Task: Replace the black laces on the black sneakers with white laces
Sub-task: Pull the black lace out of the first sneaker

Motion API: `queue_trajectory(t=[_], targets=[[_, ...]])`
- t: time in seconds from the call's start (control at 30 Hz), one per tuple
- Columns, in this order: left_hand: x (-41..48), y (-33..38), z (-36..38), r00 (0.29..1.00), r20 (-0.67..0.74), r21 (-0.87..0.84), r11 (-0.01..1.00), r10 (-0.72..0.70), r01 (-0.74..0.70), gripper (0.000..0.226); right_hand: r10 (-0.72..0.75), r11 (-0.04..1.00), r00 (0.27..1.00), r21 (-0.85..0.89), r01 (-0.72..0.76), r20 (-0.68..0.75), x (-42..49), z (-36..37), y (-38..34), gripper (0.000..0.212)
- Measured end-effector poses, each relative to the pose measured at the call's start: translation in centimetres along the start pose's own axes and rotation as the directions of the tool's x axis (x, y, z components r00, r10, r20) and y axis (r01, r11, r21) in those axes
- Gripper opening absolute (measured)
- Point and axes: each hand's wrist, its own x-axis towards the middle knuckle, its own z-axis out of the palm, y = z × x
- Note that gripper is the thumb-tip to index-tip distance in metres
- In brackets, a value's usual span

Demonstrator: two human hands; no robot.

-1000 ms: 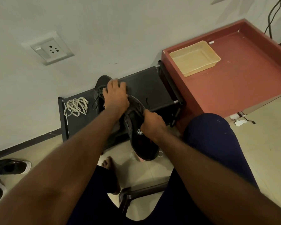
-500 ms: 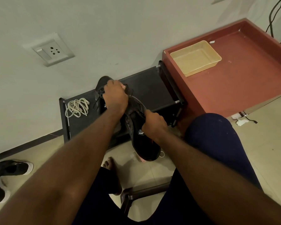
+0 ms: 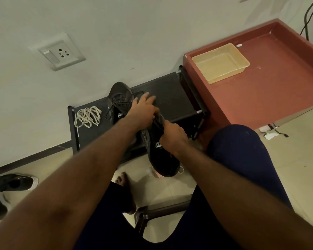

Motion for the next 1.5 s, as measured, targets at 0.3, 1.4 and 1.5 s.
queue_trajectory(t=[0.3, 1.4, 1.5], targets=[[-0.3, 0.3, -0.9, 0.813, -0.388, -0.417, 0.869, -0.435, 0.266, 0.022, -0.019, 1.000, 1.000, 0.022, 0.019, -0.009, 0.4, 0.2, 0.4, 0.027], [-11.5, 4.2, 7.4, 0.849, 0.153, -0.640, 0.604, -0.506, 0.475, 0.072, -0.144, 0.989, 0.974, -0.010, 0.144, -0.176, 0.7, 1.9, -0.3, 0.036], [-11.6, 4.0, 7.4, 0.861, 0.143, -0.639, 0.618, -0.488, 0.457, 0.071, -0.346, 0.926, 0.928, -0.206, 0.315, -0.140, 2.2, 1.7, -2.2, 0.039]])
